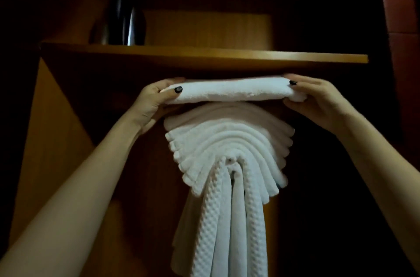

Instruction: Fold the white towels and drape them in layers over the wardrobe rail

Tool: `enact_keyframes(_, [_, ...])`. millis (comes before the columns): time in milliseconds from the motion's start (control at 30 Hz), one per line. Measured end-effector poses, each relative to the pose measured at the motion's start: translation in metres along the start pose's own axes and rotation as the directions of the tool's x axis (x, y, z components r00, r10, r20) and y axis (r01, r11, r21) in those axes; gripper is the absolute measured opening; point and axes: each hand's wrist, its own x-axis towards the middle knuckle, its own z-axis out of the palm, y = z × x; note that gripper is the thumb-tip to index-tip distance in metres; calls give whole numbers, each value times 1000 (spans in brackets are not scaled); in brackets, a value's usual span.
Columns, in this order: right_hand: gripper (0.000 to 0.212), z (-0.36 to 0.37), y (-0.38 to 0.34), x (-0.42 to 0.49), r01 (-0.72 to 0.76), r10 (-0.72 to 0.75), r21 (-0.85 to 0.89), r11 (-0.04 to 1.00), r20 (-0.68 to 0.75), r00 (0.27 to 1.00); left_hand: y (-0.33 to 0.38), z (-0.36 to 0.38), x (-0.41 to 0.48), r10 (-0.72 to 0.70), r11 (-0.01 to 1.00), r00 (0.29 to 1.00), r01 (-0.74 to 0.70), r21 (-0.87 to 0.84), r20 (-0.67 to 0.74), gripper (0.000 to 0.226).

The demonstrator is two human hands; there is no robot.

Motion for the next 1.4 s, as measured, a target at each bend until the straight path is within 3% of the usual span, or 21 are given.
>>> enact_keyframes(233, [23, -14, 45, 44, -125, 128, 189, 974, -5, 992, -27, 1, 33, -218, 975, 974, 214, -66, -55, 28])
enact_keyframes(367, [29, -19, 61, 62, -196, 200, 234, 952, 9, 980, -35, 1, 45, -282, 959, 959, 282, 0, -21, 30])
enact_keyframes(467, [31, -23, 73, 67, -277, 274, 106, 955, 49, 961, -40, 2, 48, -260, 960, 965, 261, 104, -23, 15])
enact_keyframes(600, [30, -29, 83, 62, -280, 280, -299, 912, -46, 959, -58, -12, 45, -337, 888, 925, 374, 269, -174, 18])
enact_keyframes(667, [33, -31, 87, 62, -250, 246, -475, 844, -72, 967, -62, -17, 44, -418, 743, 857, 513, 430, -301, 26])
enact_keyframes(733, [37, -26, 87, 63, -234, 238, -574, 785, -70, 969, -60, -15, 42, -408, 568, 838, 544, 618, -363, 34])
enact_keyframes(833, [41, -15, 81, 70, -209, 248, -721, 661, -53, 967, -50, -15, 42, -368, 577, 887, 453, 679, -279, 44])
enact_keyframes(900, [44, -10, 72, 72, -159, 207, -811, 563, -47, 977, -37, -17, 39, -305, 637, 921, 385, 667, -241, 48])
enact_keyframes(967, [48, -5, 57, 66, -150, 112, -834, 531, -106, 988, -29, -17, 40, -220, 731, 961, 276, 624, -167, 34])
enact_keyframes(1033, [48, 7, 43, 60, -98, 55, -816, 570, -81, 995, -17, -3, 40, -197, 736, 976, 208, 645, -89, 31])
enact_keyframes(1100, [47, 24, 32, 55, -28, 133, -789, 613, 68, 989, -10, 16, 42, -271, 682, 963, 198, 704, -8, 43])
enact_keyframes(1167, [51, 41, 30, 49, -56, 267, -780, 623, 145, 953, -10, 33, 42, -386, 637, 921, 220, 739, 58, 56])
enact_keyframes(1300, [79, 51, 43, 53, -161, 403, -796, 583, 112, 908, -20, 39, 42, -500, 603, 865, 373, 706, -31, 83])
enact_keyframes(1400, [83, 51, 50, 55, -247, 462, -752, 612, 86, 883, -27, 40, 44, -531, 620, 844, 451, 642, -80, 88])
